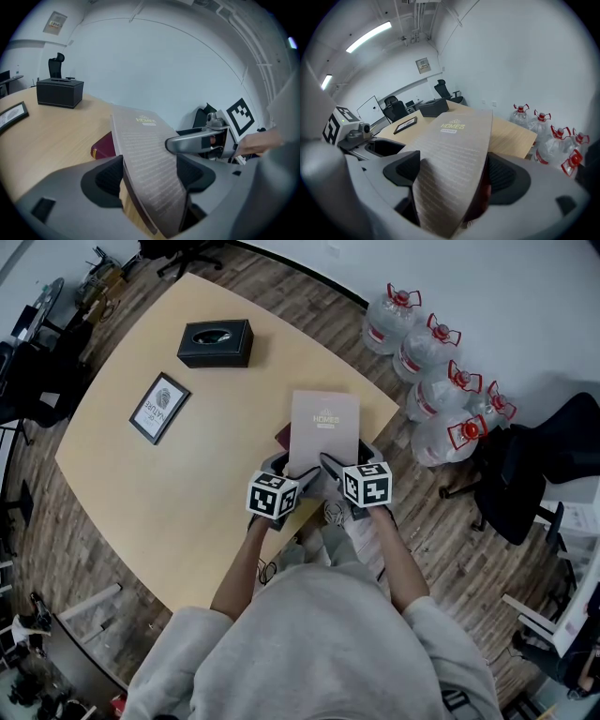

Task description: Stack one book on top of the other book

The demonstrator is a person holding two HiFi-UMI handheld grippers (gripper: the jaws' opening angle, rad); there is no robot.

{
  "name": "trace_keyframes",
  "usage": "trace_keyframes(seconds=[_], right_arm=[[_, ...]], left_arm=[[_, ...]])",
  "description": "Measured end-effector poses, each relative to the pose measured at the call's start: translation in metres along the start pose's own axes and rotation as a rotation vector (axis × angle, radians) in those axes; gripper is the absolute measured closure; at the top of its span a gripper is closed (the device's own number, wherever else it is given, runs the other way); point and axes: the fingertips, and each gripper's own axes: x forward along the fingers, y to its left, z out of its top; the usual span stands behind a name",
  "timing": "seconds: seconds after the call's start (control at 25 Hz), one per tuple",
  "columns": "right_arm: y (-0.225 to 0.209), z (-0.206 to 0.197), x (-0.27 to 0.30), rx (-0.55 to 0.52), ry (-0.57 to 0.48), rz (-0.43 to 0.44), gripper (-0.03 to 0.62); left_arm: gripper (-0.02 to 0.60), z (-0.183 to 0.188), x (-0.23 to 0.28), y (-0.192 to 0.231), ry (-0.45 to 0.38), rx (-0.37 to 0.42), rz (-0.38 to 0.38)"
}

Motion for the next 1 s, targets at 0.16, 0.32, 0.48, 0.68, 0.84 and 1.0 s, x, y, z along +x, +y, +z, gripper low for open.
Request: trace_keyframes(seconds=[0.16, 0.32, 0.48, 0.68, 0.84, 1.0], right_arm=[[0.0, 0.003, -0.002, -0.007, -0.012, -0.011, 0.138], [-0.001, 0.009, -0.009, -0.026, -0.041, -0.027, 0.14], [-0.002, 0.017, -0.019, -0.051, -0.071, -0.036, 0.149], [0.003, 0.025, -0.034, -0.081, -0.105, -0.033, 0.175], [0.006, 0.03, -0.048, -0.097, -0.135, -0.033, 0.189], [0.009, 0.032, -0.063, -0.118, -0.164, -0.033, 0.205]], left_arm=[[0.224, 0.006, -0.001, 0.003, -0.018, -0.014, 0.006], [0.224, 0.012, -0.011, 0.009, -0.04, 0.0, 0.034], [0.225, 0.02, -0.024, 0.017, -0.079, 0.004, 0.062], [0.225, 0.032, -0.041, 0.021, -0.123, 0.018, 0.094], [0.225, 0.039, -0.051, 0.017, -0.147, 0.035, 0.103], [0.23, 0.044, -0.062, 0.012, -0.17, 0.054, 0.108]])
